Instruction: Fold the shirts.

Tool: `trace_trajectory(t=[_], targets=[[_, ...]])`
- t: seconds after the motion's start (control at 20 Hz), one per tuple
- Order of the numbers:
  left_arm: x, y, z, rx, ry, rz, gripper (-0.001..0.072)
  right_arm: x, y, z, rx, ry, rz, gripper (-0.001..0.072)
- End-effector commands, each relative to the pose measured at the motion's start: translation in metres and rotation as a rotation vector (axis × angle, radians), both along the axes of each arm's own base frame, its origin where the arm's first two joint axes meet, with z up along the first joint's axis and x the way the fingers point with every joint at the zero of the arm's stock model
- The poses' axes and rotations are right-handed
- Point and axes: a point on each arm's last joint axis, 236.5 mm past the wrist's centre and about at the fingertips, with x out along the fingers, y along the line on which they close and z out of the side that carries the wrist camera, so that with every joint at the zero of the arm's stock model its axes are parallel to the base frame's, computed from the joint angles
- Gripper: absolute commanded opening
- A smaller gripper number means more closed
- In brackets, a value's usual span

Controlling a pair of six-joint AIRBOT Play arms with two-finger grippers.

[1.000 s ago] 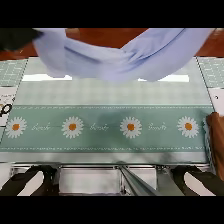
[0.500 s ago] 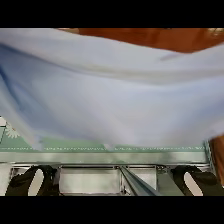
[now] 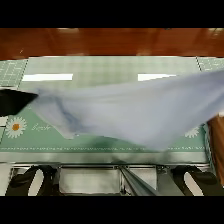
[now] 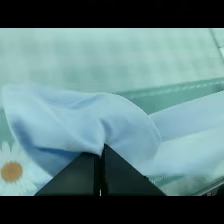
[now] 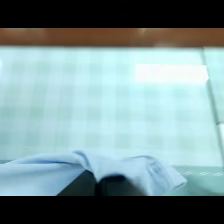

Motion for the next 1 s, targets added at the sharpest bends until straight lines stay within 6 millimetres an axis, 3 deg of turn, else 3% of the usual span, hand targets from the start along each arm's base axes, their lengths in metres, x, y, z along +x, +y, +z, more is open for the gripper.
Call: trace_trajectory(t=[0.0,0.1,0.15,0.35,0.4,0.45,0.5,0.55,0.65,0.8,0.9,0.95], targets=[[0.023,0.013,-0.117,-0.070,0.165,0.140,0.0021,0.060,0.011,-0.094,0.099,0.145,0.017,0.0029],[0.042,0.030,-0.171,-0.061,0.208,0.252,0.0021,0.101,0.015,-0.136,0.143,0.211,0.027,0.0029],[0.051,0.036,-0.188,-0.056,0.226,0.290,0.0021,0.120,0.017,-0.157,0.173,0.238,0.023,0.0029],[0.095,0.043,-0.223,-0.111,0.276,0.398,0.0022,0.163,0.039,-0.230,0.338,0.387,0.015,0.0044],[0.104,0.042,-0.230,-0.151,0.308,0.424,0.0032,0.169,0.046,-0.242,0.383,0.414,0.012,0.0144],[0.110,0.041,-0.235,-0.169,0.334,0.430,0.0147,0.174,0.054,-0.252,0.434,0.439,0.012,0.0326],[0.114,0.038,-0.240,-0.173,0.362,0.416,0.0373,0.177,0.059,-0.257,0.470,0.456,0.012,0.0418],[0.117,0.037,-0.241,-0.178,0.384,0.396,0.0504,0.177,0.059,-0.256,0.488,0.468,0.017,0.0415],[0.119,0.052,-0.224,-0.156,0.410,0.316,0.0507,0.171,0.044,-0.240,0.516,0.480,0.022,0.0414],[0.113,0.106,-0.177,-0.186,0.415,0.317,0.0507,0.138,-0.015,-0.215,0.494,0.503,-0.006,0.0413],[0.094,0.131,-0.164,-0.222,0.426,0.350,0.0507,0.100,-0.052,-0.225,0.487,0.542,-0.081,0.0408],[0.077,0.128,-0.170,-0.241,0.460,0.327,0.0507,0.084,-0.059,-0.238,0.513,0.551,-0.125,0.0408]])
